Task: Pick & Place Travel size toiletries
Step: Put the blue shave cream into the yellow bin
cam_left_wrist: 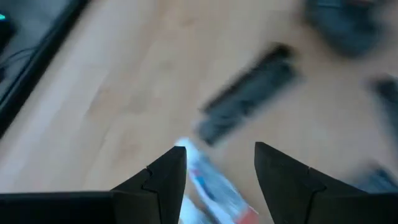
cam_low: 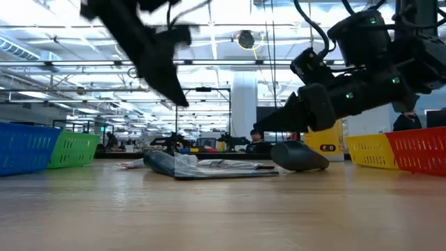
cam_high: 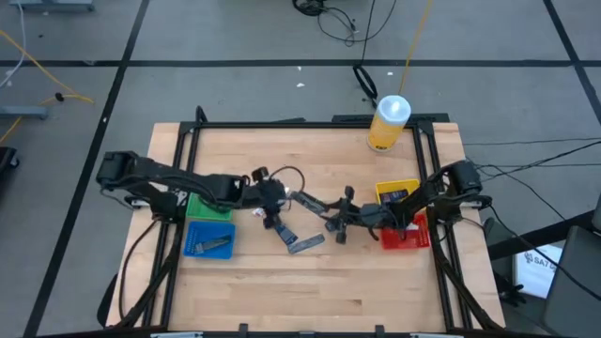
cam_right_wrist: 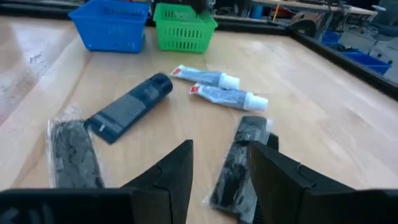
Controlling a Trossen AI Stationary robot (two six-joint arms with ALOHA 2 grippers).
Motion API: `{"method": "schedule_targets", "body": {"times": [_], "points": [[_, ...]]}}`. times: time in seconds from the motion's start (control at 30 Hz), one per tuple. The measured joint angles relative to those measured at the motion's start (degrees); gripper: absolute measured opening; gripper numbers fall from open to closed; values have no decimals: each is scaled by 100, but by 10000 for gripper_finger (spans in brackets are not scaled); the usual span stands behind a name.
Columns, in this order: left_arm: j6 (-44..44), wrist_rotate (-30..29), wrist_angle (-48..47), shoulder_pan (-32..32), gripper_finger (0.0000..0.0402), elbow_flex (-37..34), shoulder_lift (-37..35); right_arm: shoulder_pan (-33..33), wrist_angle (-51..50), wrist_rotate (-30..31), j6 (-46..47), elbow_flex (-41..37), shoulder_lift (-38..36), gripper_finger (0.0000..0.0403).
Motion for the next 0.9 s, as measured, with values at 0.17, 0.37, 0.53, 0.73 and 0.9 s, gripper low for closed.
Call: {"method": "schedule_targets", "body": {"times": [0.17, 0.37, 0.53, 0.73, 0.9], "points": [[949, 1489, -1264, -303, 186, 902, 17, 7, 70, 1, 23, -2, 70, 141], [1459, 1730, -1233, -592, 187, 950, 185, 35, 32, -4, 36, -2, 72, 141], [1516, 1760, -1193, -436, 209, 947, 493, 33, -11, 0, 56, -7, 72, 141], [1831, 2124, -1156, -378, 276, 947, 951, 31, -43, 0, 57, -7, 72, 141], [2691, 2147, -1093, -441, 309, 947, 1355, 31, -53, 2, 58, -7, 72, 141]]}}
